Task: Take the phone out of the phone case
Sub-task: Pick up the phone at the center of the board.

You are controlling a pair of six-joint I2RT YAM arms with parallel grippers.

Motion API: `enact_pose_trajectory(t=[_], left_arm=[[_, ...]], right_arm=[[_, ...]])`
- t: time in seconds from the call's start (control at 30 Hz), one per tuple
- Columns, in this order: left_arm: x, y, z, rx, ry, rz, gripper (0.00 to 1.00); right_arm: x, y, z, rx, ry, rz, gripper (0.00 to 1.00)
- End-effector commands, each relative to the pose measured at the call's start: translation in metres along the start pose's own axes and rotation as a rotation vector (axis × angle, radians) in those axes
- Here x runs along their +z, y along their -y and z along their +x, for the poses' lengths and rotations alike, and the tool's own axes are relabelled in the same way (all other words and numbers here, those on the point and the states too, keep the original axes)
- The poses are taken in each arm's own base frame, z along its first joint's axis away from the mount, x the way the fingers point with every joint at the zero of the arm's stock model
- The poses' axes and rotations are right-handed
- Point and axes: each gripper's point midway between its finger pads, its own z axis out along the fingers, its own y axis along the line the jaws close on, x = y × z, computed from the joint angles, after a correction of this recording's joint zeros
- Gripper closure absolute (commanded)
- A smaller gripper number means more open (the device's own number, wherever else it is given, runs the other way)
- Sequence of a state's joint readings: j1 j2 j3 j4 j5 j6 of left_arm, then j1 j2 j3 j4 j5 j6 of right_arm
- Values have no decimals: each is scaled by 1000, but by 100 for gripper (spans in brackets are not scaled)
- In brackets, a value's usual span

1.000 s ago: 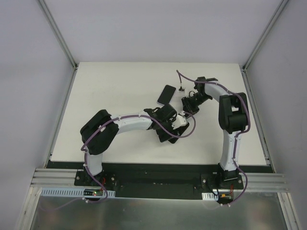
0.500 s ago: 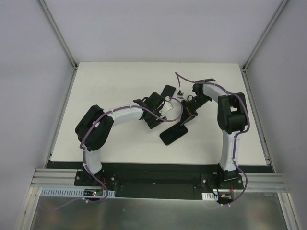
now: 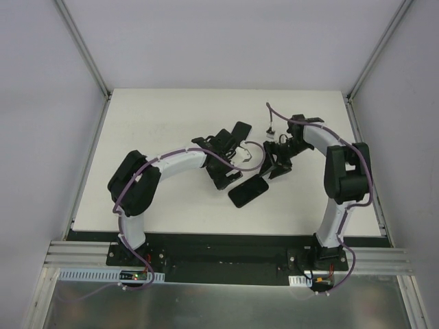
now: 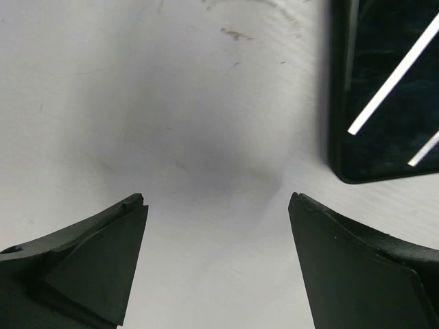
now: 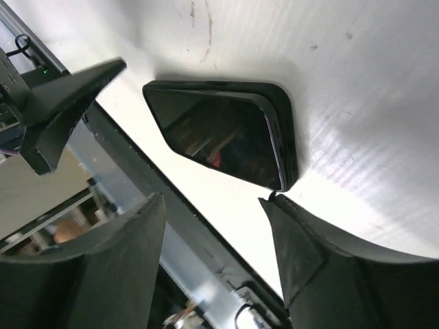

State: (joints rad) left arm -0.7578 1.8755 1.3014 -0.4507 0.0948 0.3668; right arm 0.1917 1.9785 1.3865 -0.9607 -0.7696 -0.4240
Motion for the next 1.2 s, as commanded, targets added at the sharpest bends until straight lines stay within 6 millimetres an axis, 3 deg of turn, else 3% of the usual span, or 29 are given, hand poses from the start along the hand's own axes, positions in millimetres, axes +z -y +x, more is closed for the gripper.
enact_pose_trajectory(t=[0.0, 0.13, 0.17, 0.2, 0.37, 0.4, 0.47, 0.8, 1.17], left_arm=[[-42, 26, -26, -39, 71, 159, 12], [-59, 44, -33, -55, 93, 261, 10], [-61, 52, -36, -62, 101, 300, 9], [-62, 57, -38, -74, 101, 323, 9], [-44, 80, -45, -51, 55, 334, 7], [-38, 83, -46, -50, 46, 337, 1], [-29, 87, -48, -59, 35, 341, 1], [16, 83, -56, -14, 24, 134, 1], [30, 92, -55, -18, 10, 122, 1]], right_arm=[[-32, -6, -18, -40, 178, 69, 27], [-46, -1, -21, -33, 249, 92, 16], [-49, -1, -22, -31, 265, 93, 3], [-50, 1, -22, -24, 274, 92, 1], [-62, 4, -24, -4, 343, 118, 1], [-65, 8, -23, 2, 355, 143, 1], [-71, 12, -24, 14, 389, 168, 1], [-89, 36, -12, 145, 459, 121, 1], [-89, 44, -6, 172, 481, 120, 1]])
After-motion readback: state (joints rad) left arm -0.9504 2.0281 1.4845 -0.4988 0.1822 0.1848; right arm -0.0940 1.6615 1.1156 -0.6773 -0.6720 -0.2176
